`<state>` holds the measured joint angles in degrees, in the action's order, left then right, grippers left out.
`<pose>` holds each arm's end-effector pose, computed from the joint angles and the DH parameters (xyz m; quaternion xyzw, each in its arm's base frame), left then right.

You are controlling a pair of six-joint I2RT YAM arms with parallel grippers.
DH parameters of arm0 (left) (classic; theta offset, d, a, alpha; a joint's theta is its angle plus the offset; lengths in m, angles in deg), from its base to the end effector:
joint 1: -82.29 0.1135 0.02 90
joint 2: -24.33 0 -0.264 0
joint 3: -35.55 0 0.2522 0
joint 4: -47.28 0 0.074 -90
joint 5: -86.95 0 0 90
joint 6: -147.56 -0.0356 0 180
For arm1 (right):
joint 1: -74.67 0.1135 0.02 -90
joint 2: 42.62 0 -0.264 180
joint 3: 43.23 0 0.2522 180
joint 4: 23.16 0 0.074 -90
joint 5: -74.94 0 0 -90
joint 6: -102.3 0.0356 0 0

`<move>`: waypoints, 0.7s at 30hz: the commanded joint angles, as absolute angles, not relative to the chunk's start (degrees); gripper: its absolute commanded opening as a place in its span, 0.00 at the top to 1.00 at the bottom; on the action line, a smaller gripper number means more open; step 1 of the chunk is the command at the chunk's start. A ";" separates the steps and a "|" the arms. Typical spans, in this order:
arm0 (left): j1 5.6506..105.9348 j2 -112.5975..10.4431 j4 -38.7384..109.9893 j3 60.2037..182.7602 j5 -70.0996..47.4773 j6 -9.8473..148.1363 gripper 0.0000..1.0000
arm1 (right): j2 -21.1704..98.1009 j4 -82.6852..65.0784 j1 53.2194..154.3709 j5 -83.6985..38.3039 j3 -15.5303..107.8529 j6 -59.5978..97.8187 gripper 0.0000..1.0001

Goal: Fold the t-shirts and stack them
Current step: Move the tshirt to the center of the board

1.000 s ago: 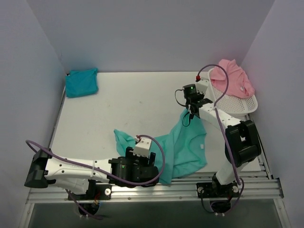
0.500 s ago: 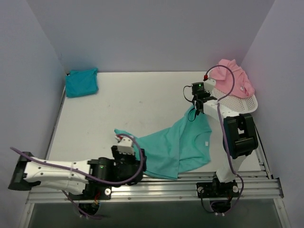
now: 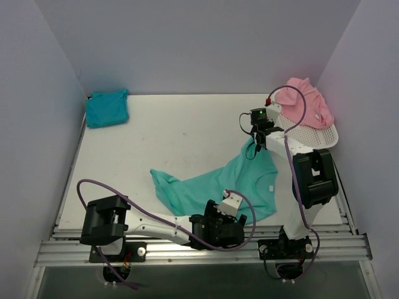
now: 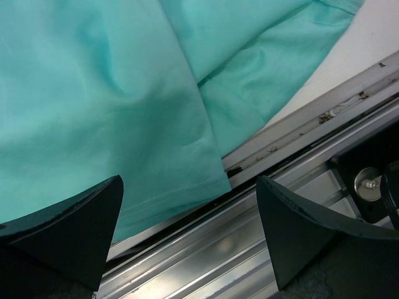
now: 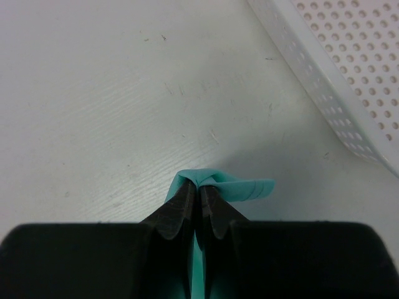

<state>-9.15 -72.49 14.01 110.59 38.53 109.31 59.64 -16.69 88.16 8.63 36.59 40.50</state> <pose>0.0150 -0.3437 0.1996 0.2025 0.8750 -0.1595 0.4099 0.3947 0.0800 0.2237 0.2114 0.8226 0.0118 0.5277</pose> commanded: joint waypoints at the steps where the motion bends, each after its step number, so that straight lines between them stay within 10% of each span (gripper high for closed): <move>1: -9.03 -74.10 19.37 113.65 35.54 107.49 0.04 | 57.32 -17.31 88.20 9.55 36.10 40.25 1.00; 21: -9.47 -86.23 17.44 117.78 33.77 112.14 0.11 | 56.26 -18.10 88.03 9.82 33.55 40.42 1.00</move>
<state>-9.17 -84.70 18.50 115.94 32.65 110.14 59.03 -17.34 88.16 8.65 34.45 40.52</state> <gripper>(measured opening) 0.892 0.010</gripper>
